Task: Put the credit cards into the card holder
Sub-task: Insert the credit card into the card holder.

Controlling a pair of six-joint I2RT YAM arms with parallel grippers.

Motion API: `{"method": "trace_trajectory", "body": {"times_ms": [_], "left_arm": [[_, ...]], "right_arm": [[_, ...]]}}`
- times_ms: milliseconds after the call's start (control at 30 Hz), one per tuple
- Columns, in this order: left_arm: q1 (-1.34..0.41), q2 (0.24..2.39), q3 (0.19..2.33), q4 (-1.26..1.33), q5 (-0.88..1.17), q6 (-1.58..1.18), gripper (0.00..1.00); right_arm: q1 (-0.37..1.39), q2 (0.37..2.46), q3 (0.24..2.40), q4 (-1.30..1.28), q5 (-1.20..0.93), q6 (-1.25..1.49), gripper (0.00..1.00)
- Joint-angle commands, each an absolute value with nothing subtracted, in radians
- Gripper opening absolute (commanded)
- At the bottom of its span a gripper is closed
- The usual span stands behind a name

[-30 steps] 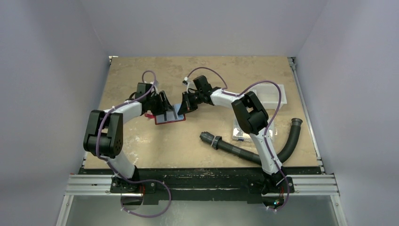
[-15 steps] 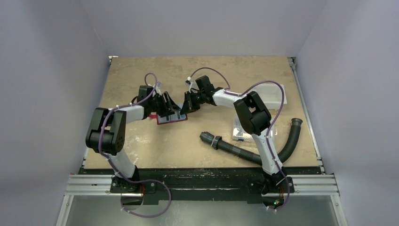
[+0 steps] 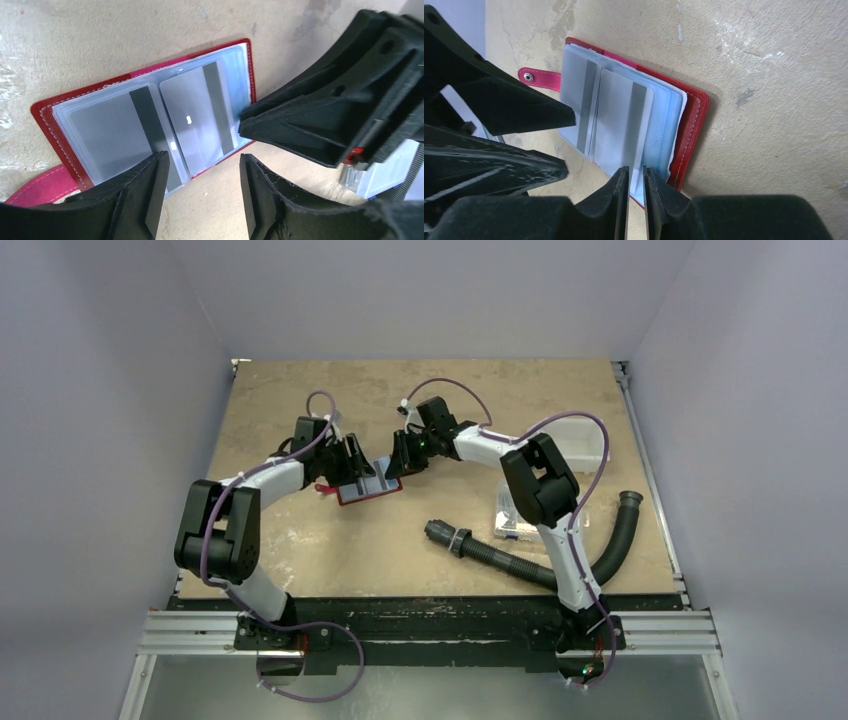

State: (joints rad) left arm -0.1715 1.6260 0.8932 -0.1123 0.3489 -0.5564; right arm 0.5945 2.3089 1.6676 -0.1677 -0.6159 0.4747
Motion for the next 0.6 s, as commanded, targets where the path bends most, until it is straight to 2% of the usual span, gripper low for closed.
{"method": "trace_trajectory", "body": {"times_ms": [0,400,567], "left_arm": [[-0.199,1.668,0.934,-0.118,0.293,-0.552,0.58],[-0.269,1.79,0.992,-0.154,0.154,-0.608,0.6],[-0.272,1.811,0.969,-0.052,0.26,-0.628,0.61]], "right_arm": [[0.588,2.305,1.694,-0.198,-0.544,0.438,0.25],[0.588,2.304,1.684,-0.201,-0.543,0.436,0.23],[0.585,2.297,1.671,-0.167,-0.611,0.461,0.23]]}}
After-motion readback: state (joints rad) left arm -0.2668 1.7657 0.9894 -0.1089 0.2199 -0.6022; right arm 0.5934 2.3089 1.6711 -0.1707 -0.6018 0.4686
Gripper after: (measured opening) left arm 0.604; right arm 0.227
